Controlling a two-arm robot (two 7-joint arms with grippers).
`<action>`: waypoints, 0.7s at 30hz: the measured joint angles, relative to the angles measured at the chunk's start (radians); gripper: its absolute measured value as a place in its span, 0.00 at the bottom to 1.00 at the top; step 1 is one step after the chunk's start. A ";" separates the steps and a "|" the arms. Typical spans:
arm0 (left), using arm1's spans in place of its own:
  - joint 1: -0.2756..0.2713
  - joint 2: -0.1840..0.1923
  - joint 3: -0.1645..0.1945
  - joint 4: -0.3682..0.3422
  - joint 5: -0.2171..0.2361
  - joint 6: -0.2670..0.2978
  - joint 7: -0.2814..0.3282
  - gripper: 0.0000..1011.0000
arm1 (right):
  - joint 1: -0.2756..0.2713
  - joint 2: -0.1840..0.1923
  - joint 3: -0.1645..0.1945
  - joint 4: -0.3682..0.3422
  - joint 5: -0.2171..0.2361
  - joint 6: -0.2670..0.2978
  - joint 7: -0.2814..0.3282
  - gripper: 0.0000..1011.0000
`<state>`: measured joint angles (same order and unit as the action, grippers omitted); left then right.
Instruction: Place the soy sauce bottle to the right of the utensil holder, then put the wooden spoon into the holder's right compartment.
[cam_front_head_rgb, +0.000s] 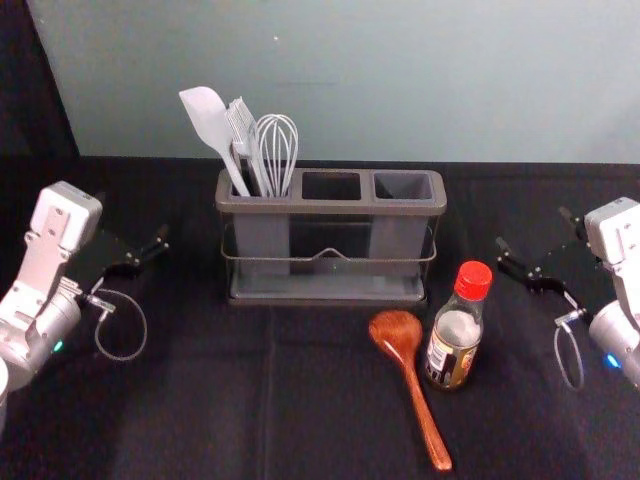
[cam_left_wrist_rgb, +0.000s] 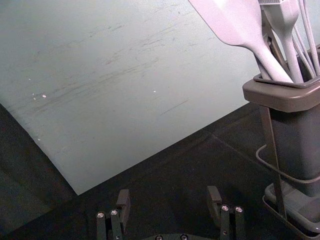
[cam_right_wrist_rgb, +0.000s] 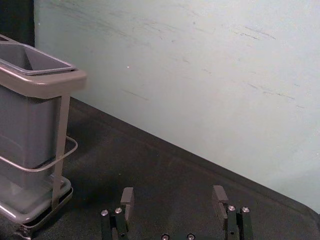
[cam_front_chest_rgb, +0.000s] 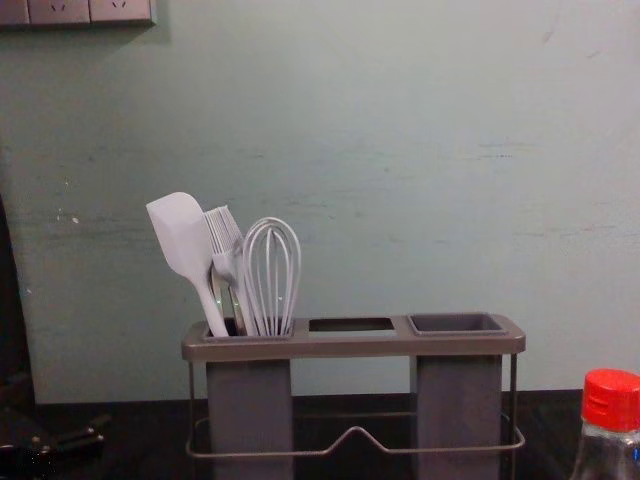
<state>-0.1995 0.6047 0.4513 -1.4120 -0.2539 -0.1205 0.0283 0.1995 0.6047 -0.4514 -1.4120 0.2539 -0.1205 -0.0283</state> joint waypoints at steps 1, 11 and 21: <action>0.000 0.000 0.000 0.000 0.000 0.000 0.000 0.99 | 0.000 0.000 0.000 0.000 0.000 0.000 0.000 0.99; 0.000 0.000 0.000 0.000 0.000 0.000 0.000 0.99 | 0.000 0.000 0.000 0.000 0.000 0.000 0.000 0.99; 0.000 0.000 0.000 0.000 0.000 0.000 0.000 0.99 | 0.000 0.000 0.000 0.000 0.000 0.000 0.000 0.99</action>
<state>-0.1996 0.6047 0.4514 -1.4120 -0.2539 -0.1205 0.0283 0.1995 0.6047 -0.4514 -1.4120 0.2539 -0.1205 -0.0283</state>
